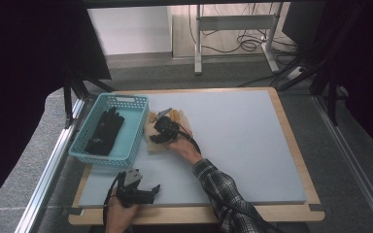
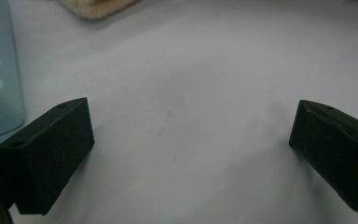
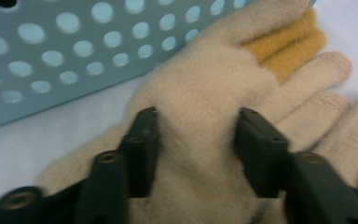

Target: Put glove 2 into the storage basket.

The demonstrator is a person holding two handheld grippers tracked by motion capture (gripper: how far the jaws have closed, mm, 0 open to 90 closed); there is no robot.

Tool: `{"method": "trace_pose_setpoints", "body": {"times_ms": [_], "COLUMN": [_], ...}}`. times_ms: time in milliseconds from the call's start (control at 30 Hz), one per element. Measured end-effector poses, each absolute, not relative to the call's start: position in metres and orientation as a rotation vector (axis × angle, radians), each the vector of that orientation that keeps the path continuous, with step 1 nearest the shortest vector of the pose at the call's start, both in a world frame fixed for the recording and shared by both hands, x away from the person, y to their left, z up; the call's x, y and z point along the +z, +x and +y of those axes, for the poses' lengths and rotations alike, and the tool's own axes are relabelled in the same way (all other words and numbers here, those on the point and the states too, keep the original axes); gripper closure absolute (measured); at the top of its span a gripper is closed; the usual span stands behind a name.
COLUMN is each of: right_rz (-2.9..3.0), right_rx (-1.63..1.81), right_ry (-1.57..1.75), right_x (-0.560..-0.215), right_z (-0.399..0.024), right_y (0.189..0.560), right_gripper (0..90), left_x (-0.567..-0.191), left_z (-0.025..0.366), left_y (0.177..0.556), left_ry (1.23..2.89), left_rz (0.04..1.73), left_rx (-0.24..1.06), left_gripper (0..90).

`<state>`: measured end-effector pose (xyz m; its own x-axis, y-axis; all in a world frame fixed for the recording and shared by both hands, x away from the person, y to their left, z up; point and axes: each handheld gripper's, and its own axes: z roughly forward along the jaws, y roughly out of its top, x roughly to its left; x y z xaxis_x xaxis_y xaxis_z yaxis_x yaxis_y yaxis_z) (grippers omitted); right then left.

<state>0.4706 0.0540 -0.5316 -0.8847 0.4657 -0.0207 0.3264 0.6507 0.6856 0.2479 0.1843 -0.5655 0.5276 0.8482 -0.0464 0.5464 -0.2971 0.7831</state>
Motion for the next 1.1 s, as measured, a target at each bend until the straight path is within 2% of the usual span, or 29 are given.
{"method": "trace_pose_setpoints", "body": {"times_ms": [33,100,200,400,700,867,1100], "right_rz": [2.675,2.667,2.651,2.626,2.576,2.544,2.501], "right_rx": [1.044,1.046,1.058,1.101,1.194,1.184,1.148], "right_ry": [0.643,0.633,0.655,0.646,0.613,0.606,0.687], "right_x": [-0.531,-0.528,-0.522,-0.507,-0.462,-0.446,-0.441], "right_z": [0.054,0.053,0.048,0.043,0.028,-0.002,-0.065], "right_y": [0.469,0.466,0.463,0.458,0.439,0.429,0.416], "right_gripper": [58.5,72.4,83.6,84.6,84.4,84.2,84.2], "left_x": [-0.566,-0.566,-0.566,-0.566,-0.566,-0.566,-0.566], "left_z": [0.184,0.184,0.184,0.184,0.184,0.184,0.184], "left_y": [0.248,0.248,0.248,0.248,0.248,0.248,0.248], "left_ry": [1.986,1.986,1.985,1.984,1.986,1.986,1.981], "left_rz": [1.133,1.133,1.133,1.133,1.132,1.132,1.134], "left_rx": [0.491,0.491,0.492,0.492,0.493,0.493,0.493], "left_gripper": [0.0,0.0,0.0,0.0,0.0,0.0,0.0]}}
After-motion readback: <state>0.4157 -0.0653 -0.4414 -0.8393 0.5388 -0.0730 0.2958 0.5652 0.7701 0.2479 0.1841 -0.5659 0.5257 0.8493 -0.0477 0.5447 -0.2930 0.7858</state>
